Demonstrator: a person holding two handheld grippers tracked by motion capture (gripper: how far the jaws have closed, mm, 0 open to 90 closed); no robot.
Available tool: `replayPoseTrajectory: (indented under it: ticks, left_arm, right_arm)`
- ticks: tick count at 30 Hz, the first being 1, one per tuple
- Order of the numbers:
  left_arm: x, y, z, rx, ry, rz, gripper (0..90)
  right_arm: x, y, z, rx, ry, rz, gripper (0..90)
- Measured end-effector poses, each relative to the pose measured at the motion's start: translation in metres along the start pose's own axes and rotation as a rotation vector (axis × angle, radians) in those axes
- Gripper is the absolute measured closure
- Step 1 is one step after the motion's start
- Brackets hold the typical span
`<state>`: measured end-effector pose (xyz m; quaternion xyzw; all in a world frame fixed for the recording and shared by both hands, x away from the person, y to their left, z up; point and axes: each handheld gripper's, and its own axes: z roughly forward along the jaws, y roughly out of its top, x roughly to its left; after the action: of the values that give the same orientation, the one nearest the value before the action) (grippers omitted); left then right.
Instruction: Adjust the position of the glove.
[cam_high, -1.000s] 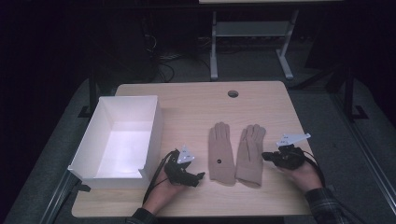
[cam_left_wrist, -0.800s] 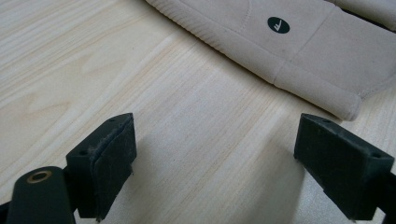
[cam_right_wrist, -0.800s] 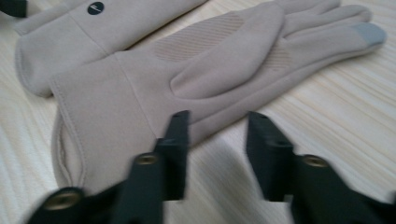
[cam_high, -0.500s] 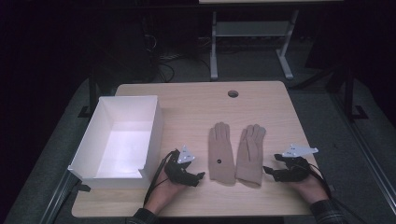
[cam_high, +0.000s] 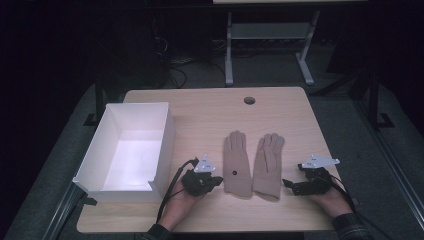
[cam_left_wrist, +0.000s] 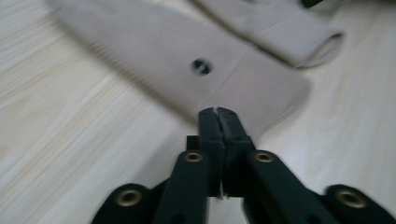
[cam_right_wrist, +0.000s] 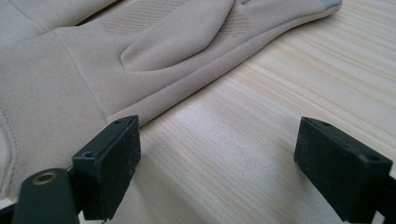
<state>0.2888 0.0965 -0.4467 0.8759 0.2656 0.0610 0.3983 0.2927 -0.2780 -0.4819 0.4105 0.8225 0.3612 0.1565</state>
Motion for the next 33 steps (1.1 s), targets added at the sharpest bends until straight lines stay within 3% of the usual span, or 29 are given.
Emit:
replayPoseTrajectory:
  ticks: [7, 12, 14, 17, 21, 24, 30, 33]
  left_arm:
    - [-0.015, 0.014, 0.024, 0.013, -0.073, 0.029, 89.6]
    - [-0.019, 0.011, 0.043, 0.061, -0.066, 0.037, 89.6]
    - [-0.018, 0.010, 0.043, 0.051, -0.069, 0.020, 89.6]
    - [-0.014, 0.009, 0.039, 0.077, -0.054, 0.028, 89.6]
    - [-0.010, 0.006, 0.034, 0.077, -0.044, -0.009, 89.6]
    - [-0.006, 0.003, 0.028, 0.092, -0.015, -0.009, 89.6]
    - [0.004, -0.005, 0.015, 0.104, 0.031, -0.060, 89.6]
    - [0.008, -0.008, 0.009, 0.113, 0.077, -0.074, 89.6]
  right_arm:
    - [0.000, 0.000, 0.000, 0.000, 0.001, -0.001, 13.9]
    - [0.000, 0.000, 0.000, 0.000, 0.001, -0.002, 13.7]
    - [0.000, 0.000, 0.000, 0.000, 0.003, -0.003, 13.5]
    - [0.000, 0.000, 0.000, 0.000, 0.003, -0.003, 13.5]
    - [0.000, 0.000, 0.000, 0.000, 0.002, -0.005, 13.3]
    - [0.000, 0.000, 0.000, 0.001, 0.002, -0.006, 13.4]
    - [0.000, 0.000, 0.000, 0.000, 0.002, -0.005, 13.3]
    - [0.000, 0.000, 0.000, 0.000, 0.002, -0.006, 13.3]
